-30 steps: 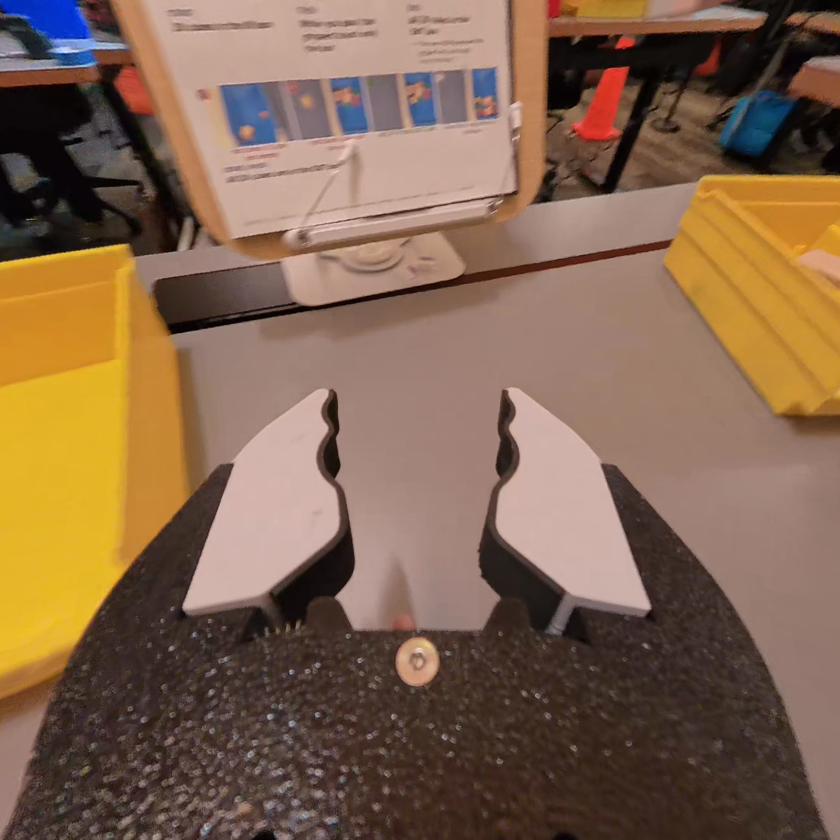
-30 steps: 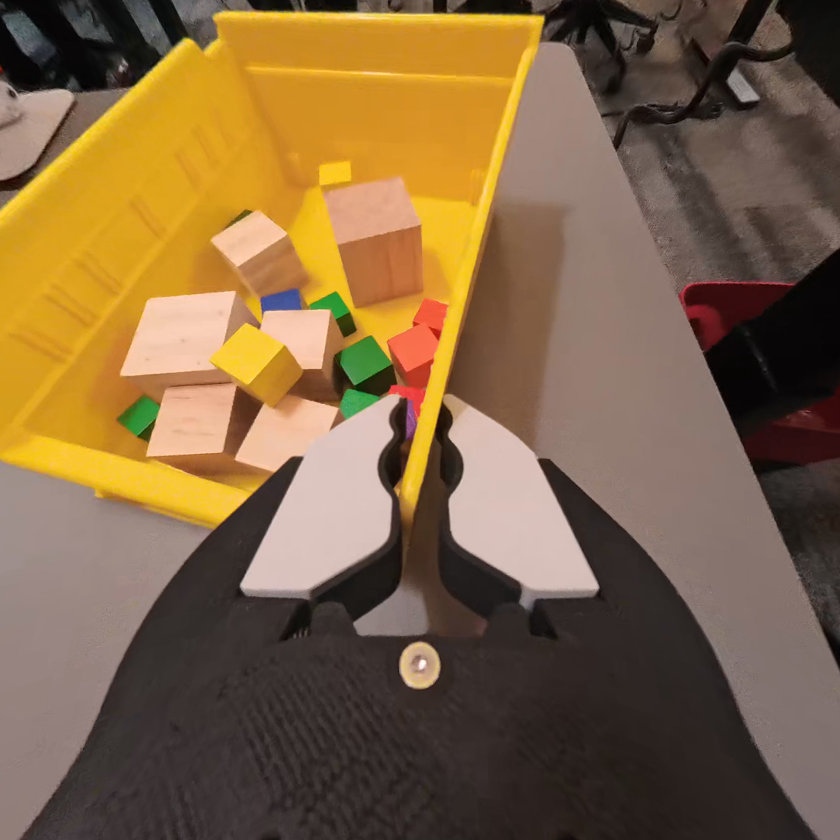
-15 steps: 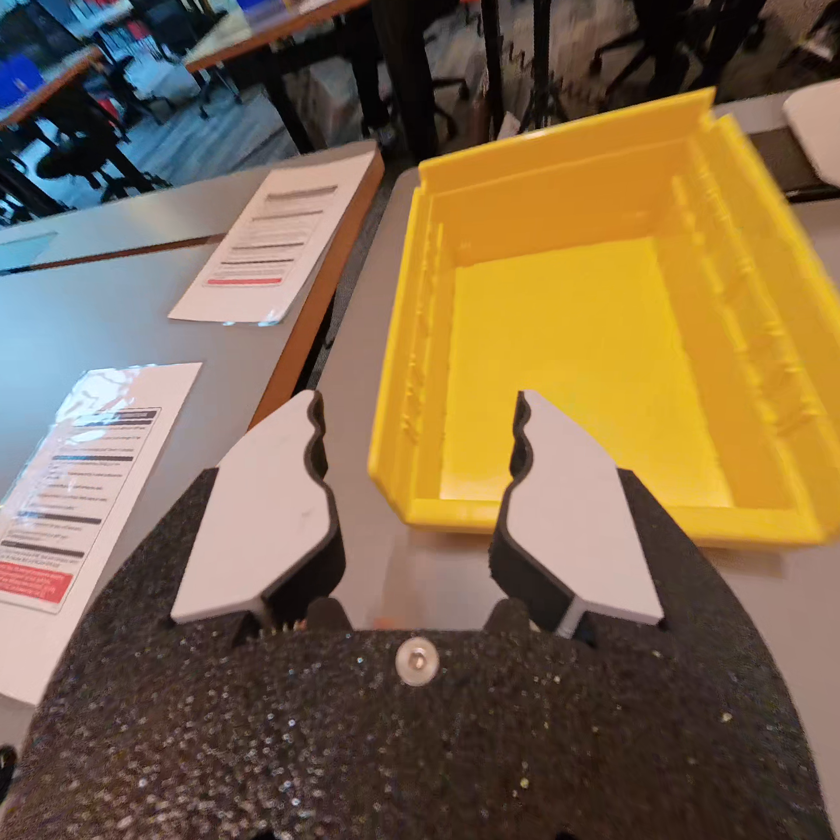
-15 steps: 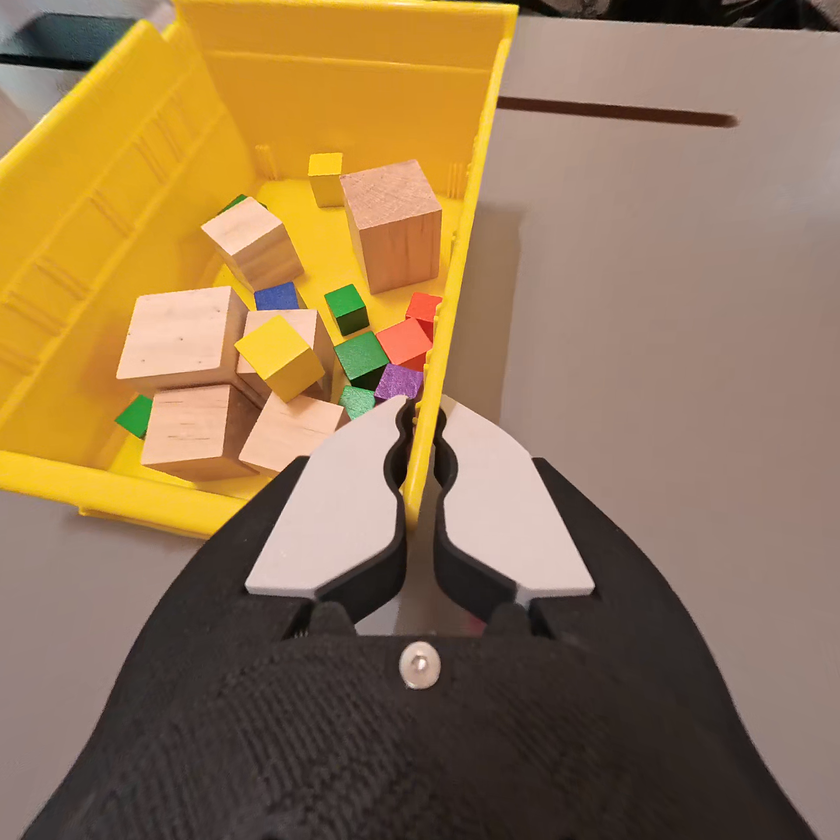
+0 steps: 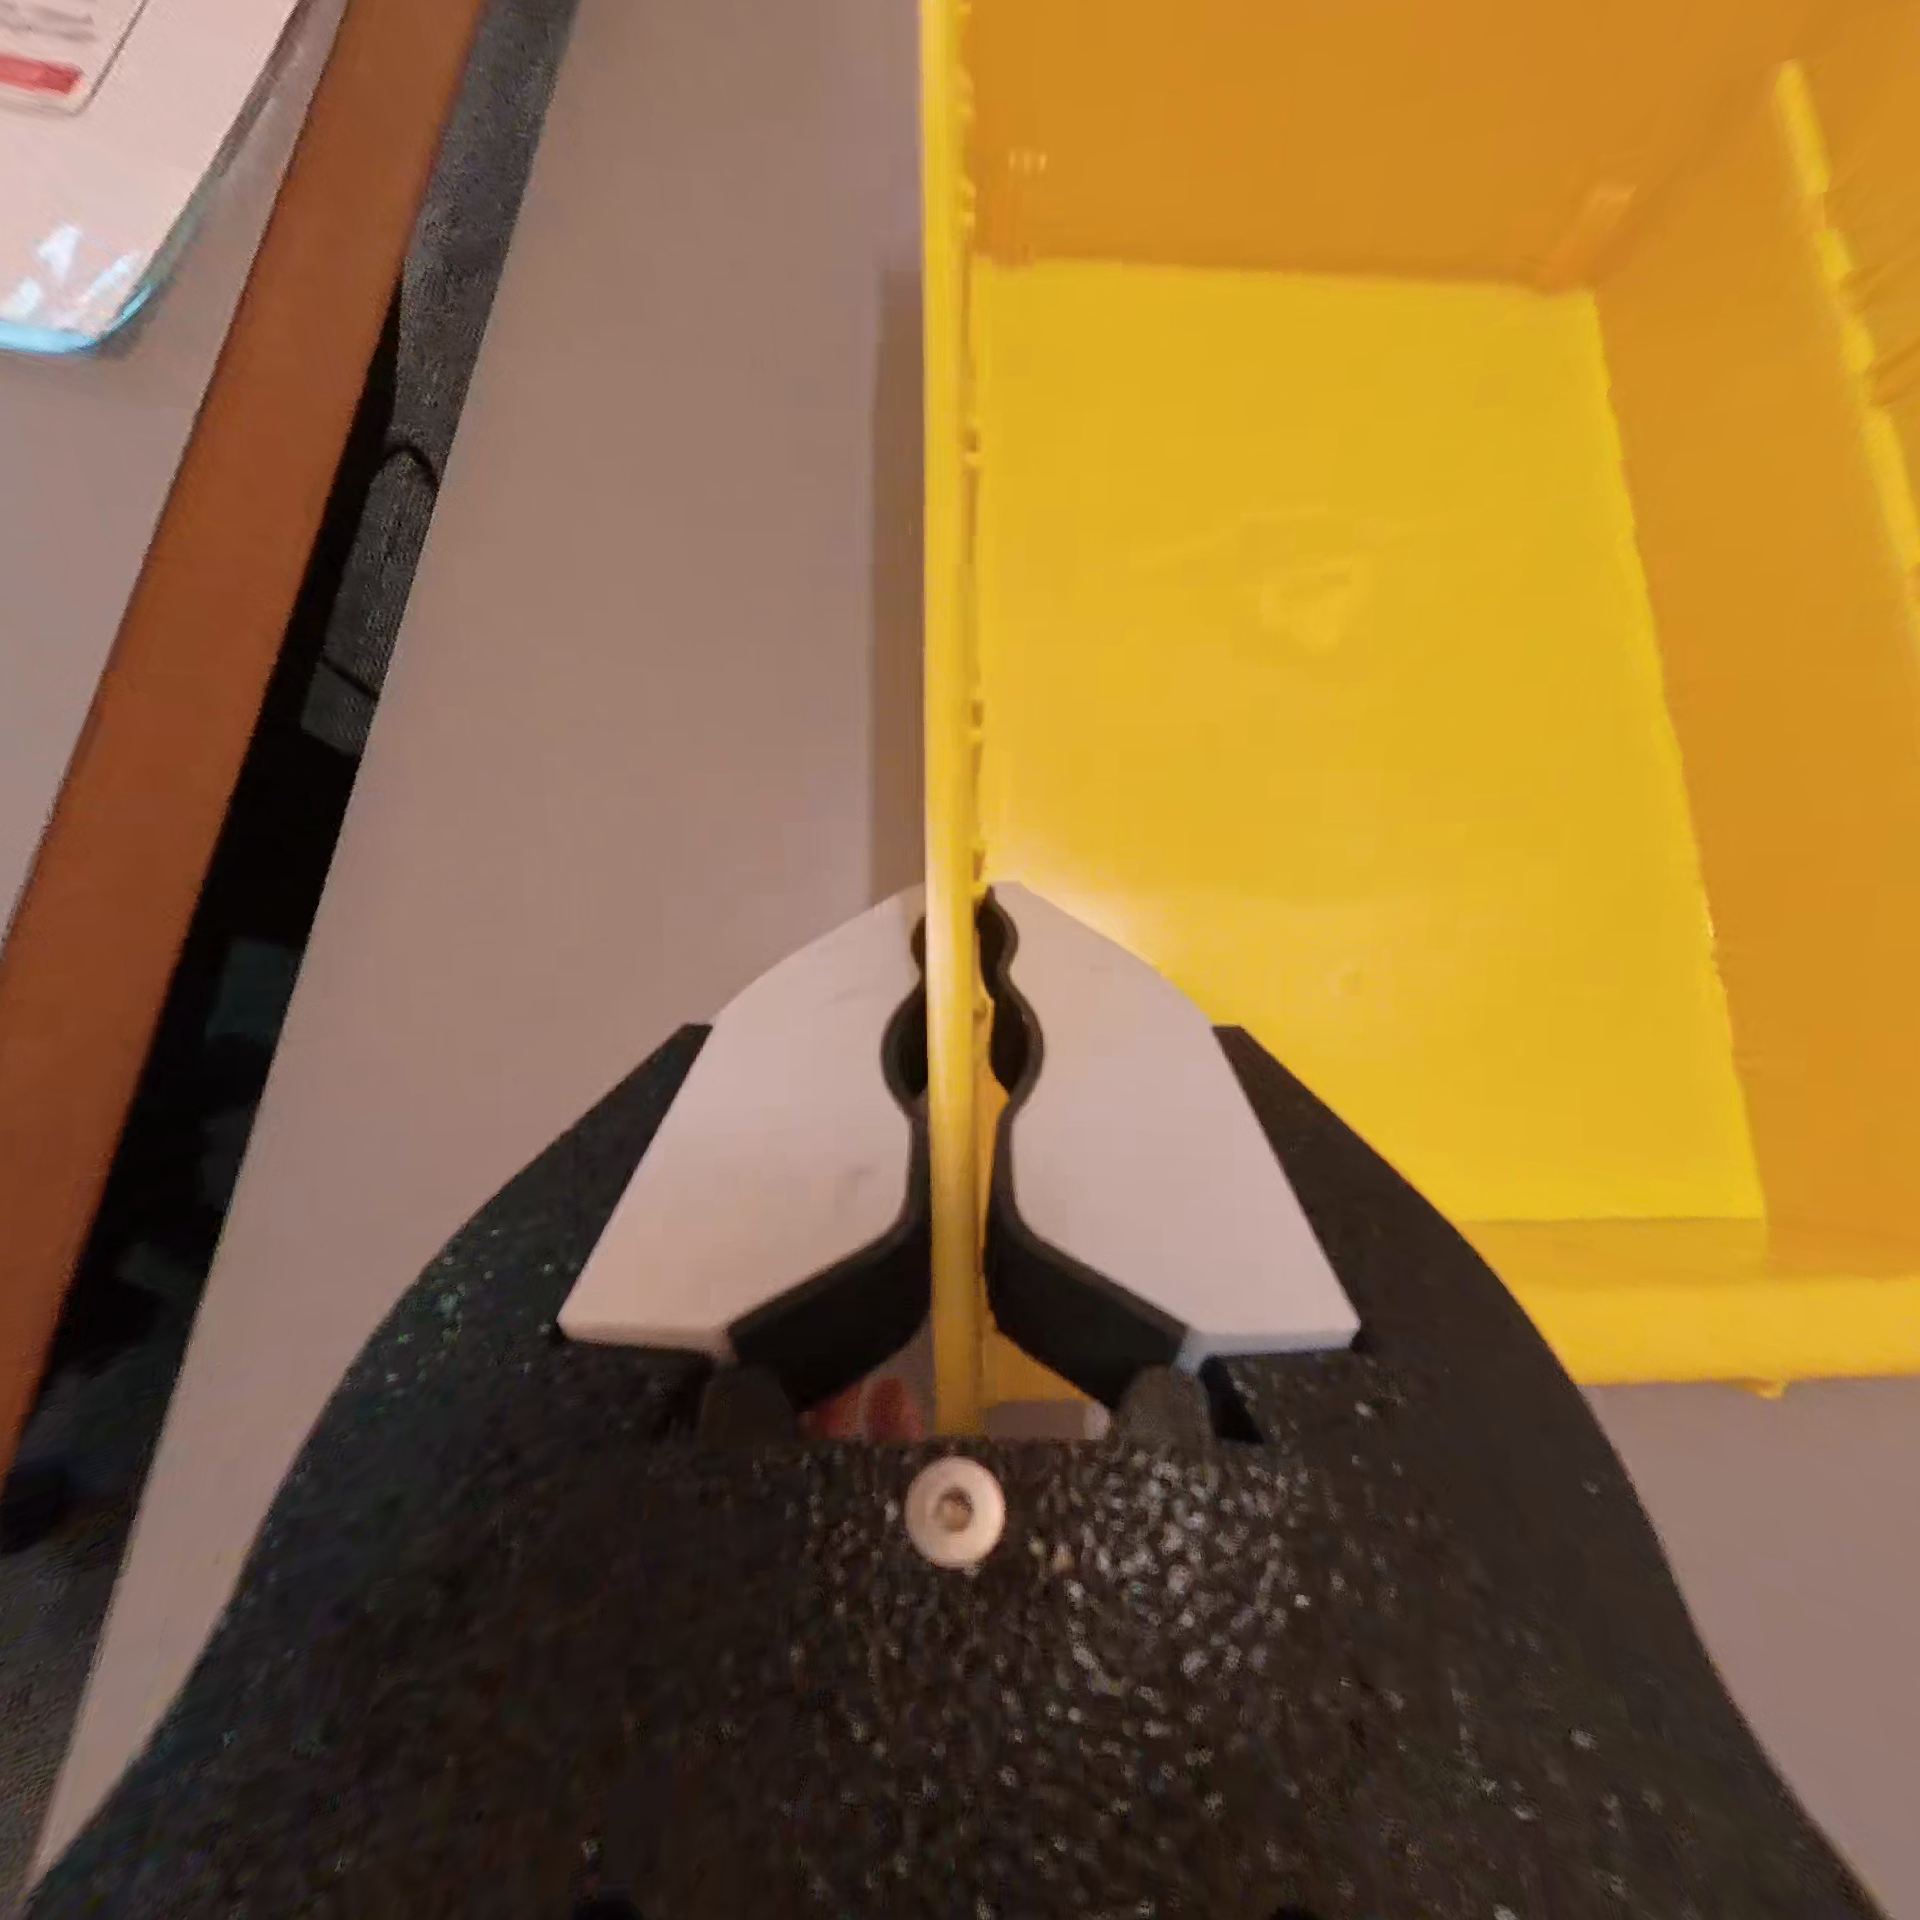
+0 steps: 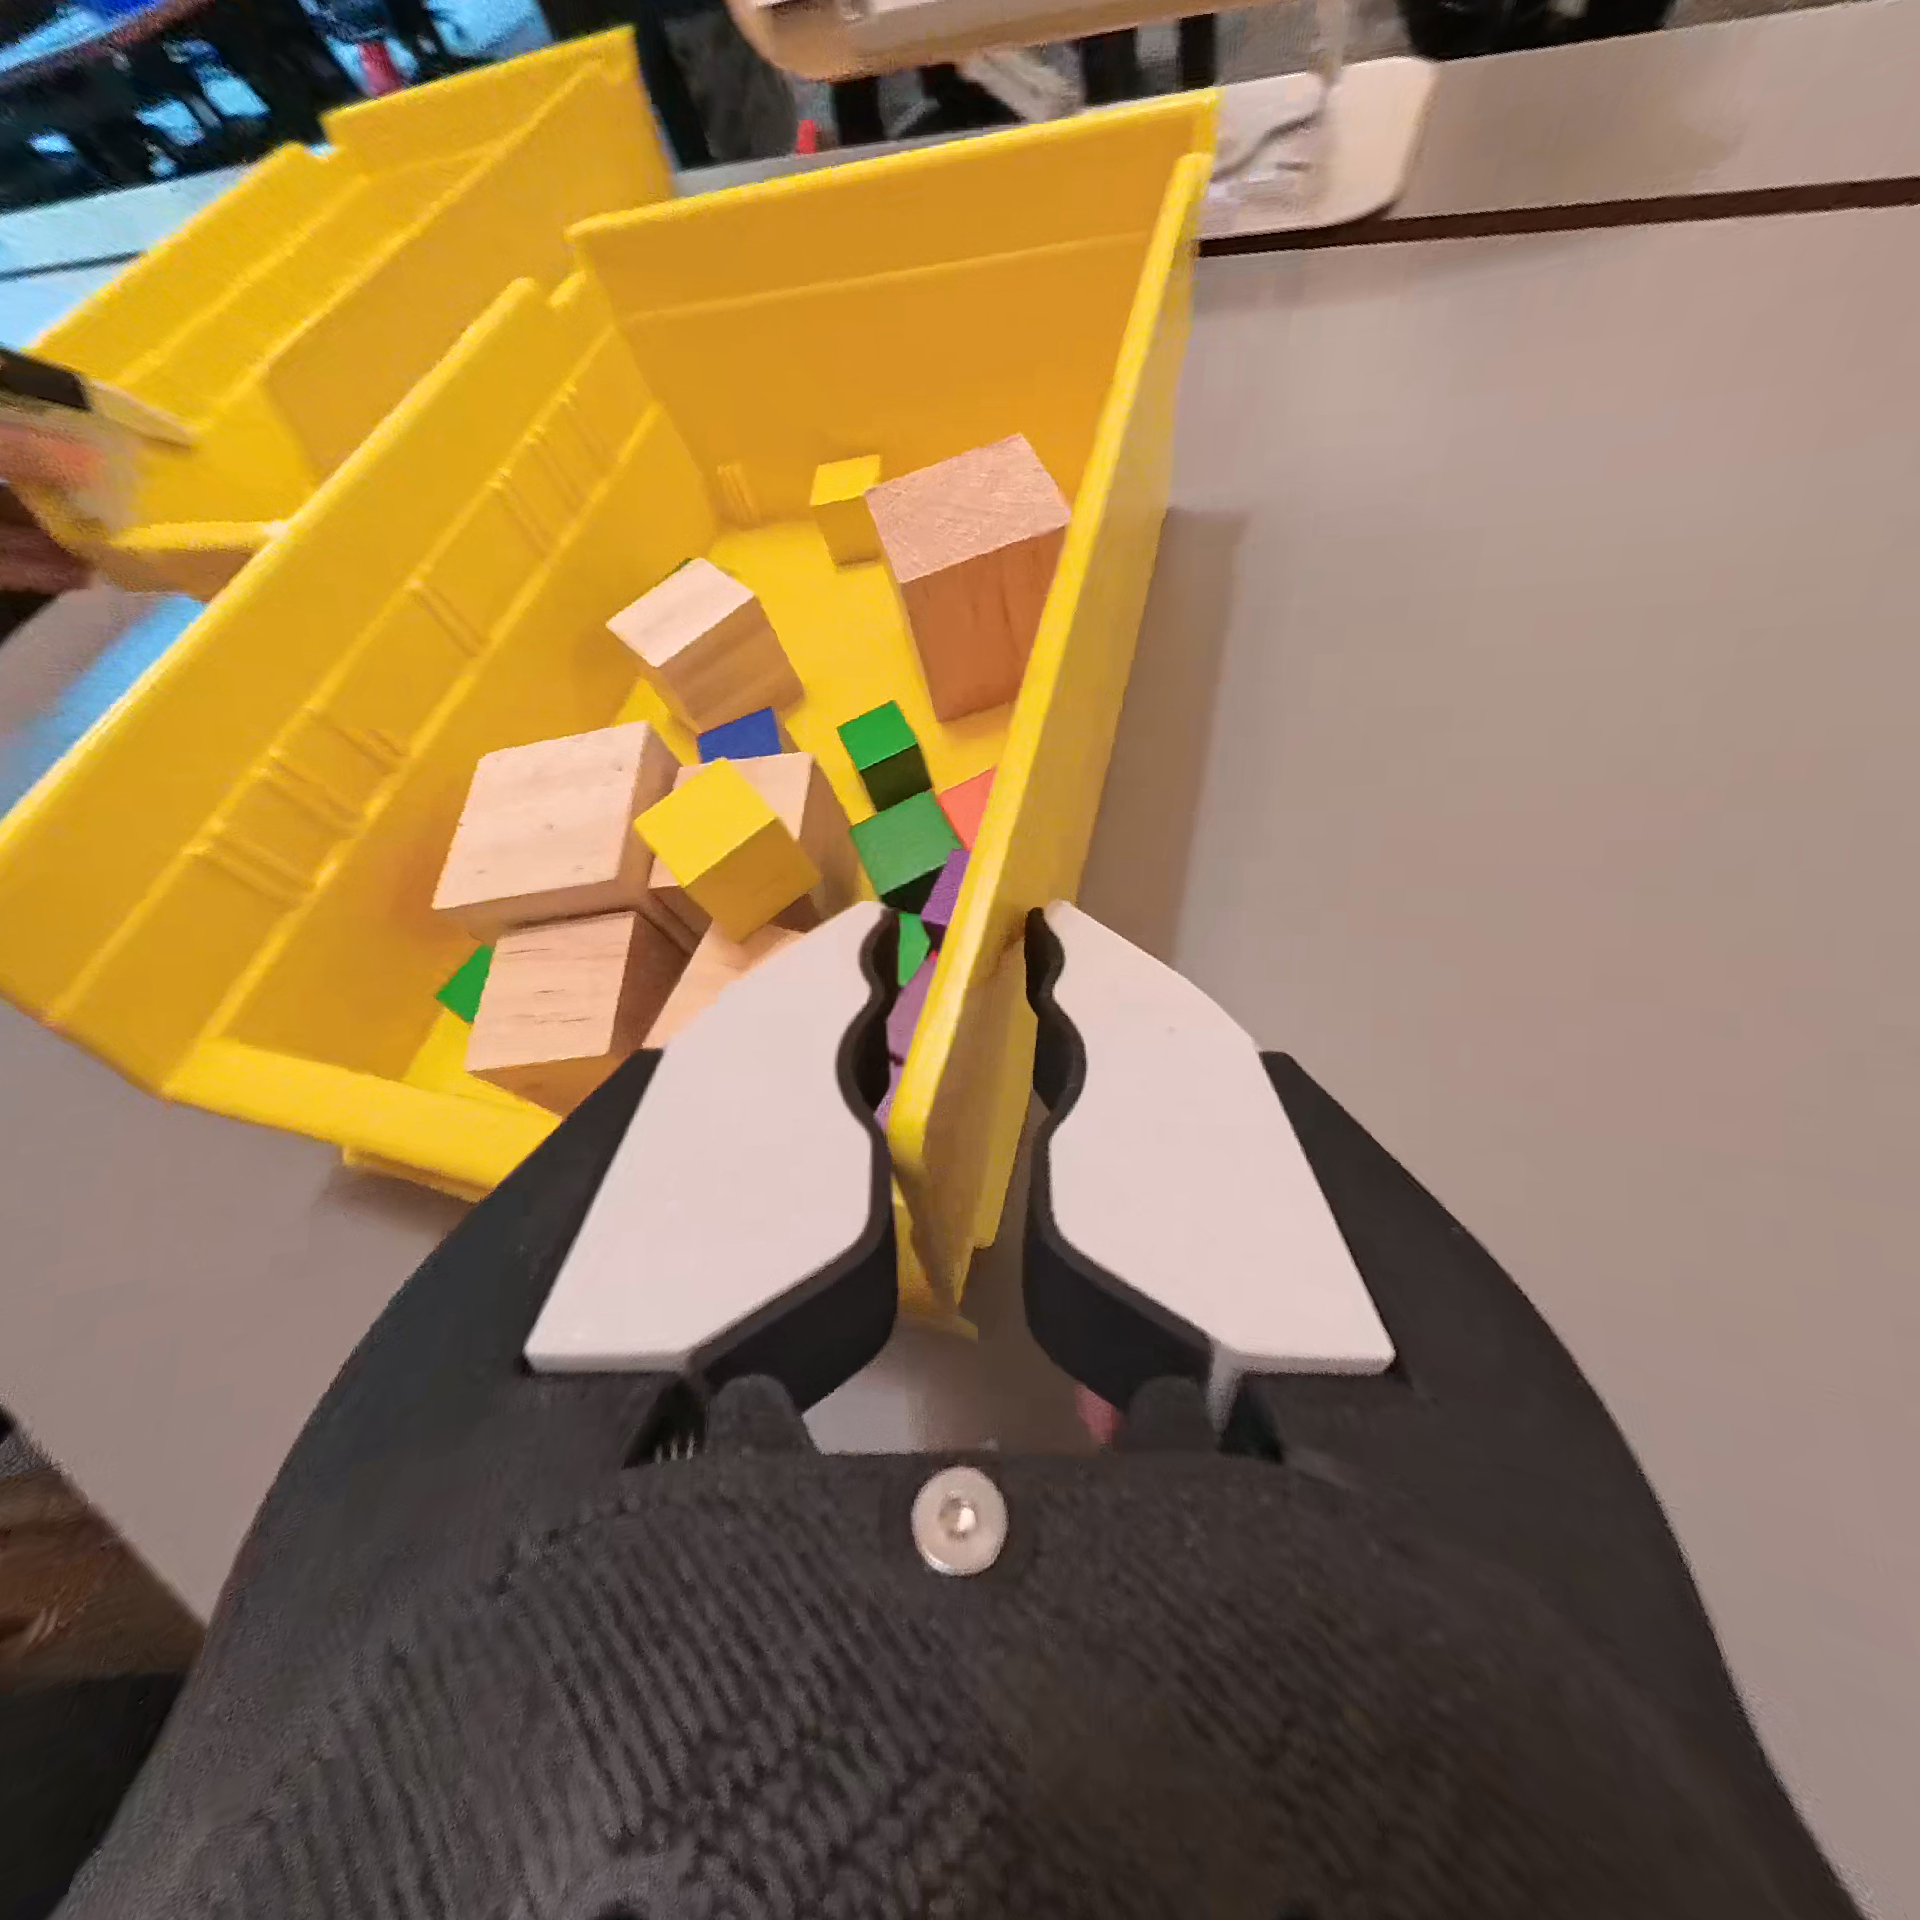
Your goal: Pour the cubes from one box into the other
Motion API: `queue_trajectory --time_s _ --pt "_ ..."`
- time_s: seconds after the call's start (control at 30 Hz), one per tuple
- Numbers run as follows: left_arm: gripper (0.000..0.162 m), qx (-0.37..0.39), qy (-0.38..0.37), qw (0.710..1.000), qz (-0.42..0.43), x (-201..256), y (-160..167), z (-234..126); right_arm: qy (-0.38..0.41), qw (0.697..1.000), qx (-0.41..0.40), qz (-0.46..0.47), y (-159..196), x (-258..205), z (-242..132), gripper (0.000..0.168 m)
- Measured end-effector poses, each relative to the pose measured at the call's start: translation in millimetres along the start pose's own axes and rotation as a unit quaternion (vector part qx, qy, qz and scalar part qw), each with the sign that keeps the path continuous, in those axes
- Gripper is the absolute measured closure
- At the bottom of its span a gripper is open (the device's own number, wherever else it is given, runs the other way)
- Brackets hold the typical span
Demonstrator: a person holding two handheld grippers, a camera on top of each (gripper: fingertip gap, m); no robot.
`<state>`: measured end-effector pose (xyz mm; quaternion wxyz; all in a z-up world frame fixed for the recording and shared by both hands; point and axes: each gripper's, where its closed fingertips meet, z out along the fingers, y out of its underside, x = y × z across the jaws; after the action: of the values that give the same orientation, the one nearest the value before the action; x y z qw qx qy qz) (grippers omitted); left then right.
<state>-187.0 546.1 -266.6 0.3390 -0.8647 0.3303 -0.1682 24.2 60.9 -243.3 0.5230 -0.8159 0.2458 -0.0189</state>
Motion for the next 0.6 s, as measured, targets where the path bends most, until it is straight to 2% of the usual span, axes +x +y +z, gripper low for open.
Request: queue_trajectory --time_s 0.03,0.13,0.23,0.4,0.5,0.6 --pt "0.158 0.003 0.001 1.000 -0.014 0 0 0 -0.012 1.000 -0.001 -0.005 3 -13 1 0.144" --pt "0.158 0.011 -0.009 0.999 -0.033 1 -1 -2 -0.062 0.998 -0.010 -0.028 11 -51 6 0.129" --pt "0.159 0.016 -0.017 0.999 -0.047 3 -5 -6 -0.067 0.995 -0.023 -0.065 14 -61 10 0.126" --pt "0.159 0.026 -0.017 0.998 -0.048 6 -17 -27 -0.164 0.986 -0.021 0.031 4 -66 2 0.109" --pt "0.159 0.045 -0.001 0.998 -0.042 16 -31 -57 -0.148 0.988 0.005 0.044 -23 -42 -8 0.099" --pt "0.159 0.070 0.003 0.997 -0.023 38 -52 -99 -0.092 0.992 0.089 0.002 -87 -13 -17 0.087"
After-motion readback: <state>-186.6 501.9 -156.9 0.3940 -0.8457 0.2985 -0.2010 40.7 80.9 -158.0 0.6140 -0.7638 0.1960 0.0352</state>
